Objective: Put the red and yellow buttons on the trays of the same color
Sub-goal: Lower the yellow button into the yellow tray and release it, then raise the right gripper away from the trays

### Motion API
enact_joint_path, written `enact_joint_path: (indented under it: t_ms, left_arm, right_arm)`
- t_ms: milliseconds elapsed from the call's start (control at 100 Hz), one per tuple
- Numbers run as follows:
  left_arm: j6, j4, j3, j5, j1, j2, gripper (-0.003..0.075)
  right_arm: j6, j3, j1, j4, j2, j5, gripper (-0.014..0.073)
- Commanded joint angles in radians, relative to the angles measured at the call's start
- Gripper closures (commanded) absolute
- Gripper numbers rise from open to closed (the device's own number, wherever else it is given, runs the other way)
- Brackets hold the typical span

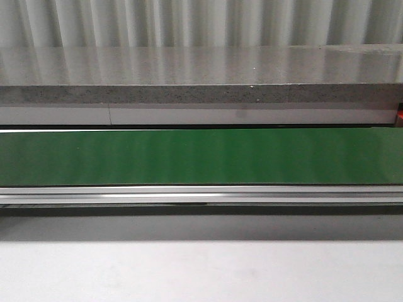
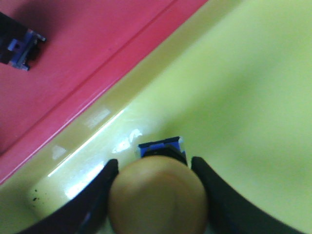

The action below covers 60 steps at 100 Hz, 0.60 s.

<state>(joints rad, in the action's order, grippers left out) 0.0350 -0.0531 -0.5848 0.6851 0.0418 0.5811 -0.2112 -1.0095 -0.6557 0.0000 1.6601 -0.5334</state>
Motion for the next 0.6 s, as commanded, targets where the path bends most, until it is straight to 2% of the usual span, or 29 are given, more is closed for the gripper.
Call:
enact_joint_path:
  t_ms: [0, 160, 430, 500, 590]
  left_arm:
    - [0.001, -0.013, -0.028, -0.064, 0.008, 0.001, 0.0740]
    - [0.001, -0.013, -0.028, -0.064, 0.008, 0.001, 0.0740]
    - [0.001, -0.013, -0.028, -0.064, 0.008, 0.001, 0.0740]
    - [0.001, -0.013, -0.028, -0.064, 0.008, 0.001, 0.0740]
    - [0.001, -0.013, -0.028, -0.064, 0.008, 0.001, 0.0740]
  right_arm:
    - [-0.003, -0.024, -0.007, 0.000, -0.019, 0.045, 0.0566]
    - [-0.003, -0.024, -0.007, 0.000, 0.003, 0.044, 0.0461]
    - [-0.004, -0.029, -0.007, 0.016, 0.004, 0.035, 0.0074]
    - [-0.004, -0.030, -0.007, 0.030, -0.004, 0.028, 0.0027]
    - [-0.004, -0.030, -0.005, 0.032, -0.031, 0.028, 0.0020]
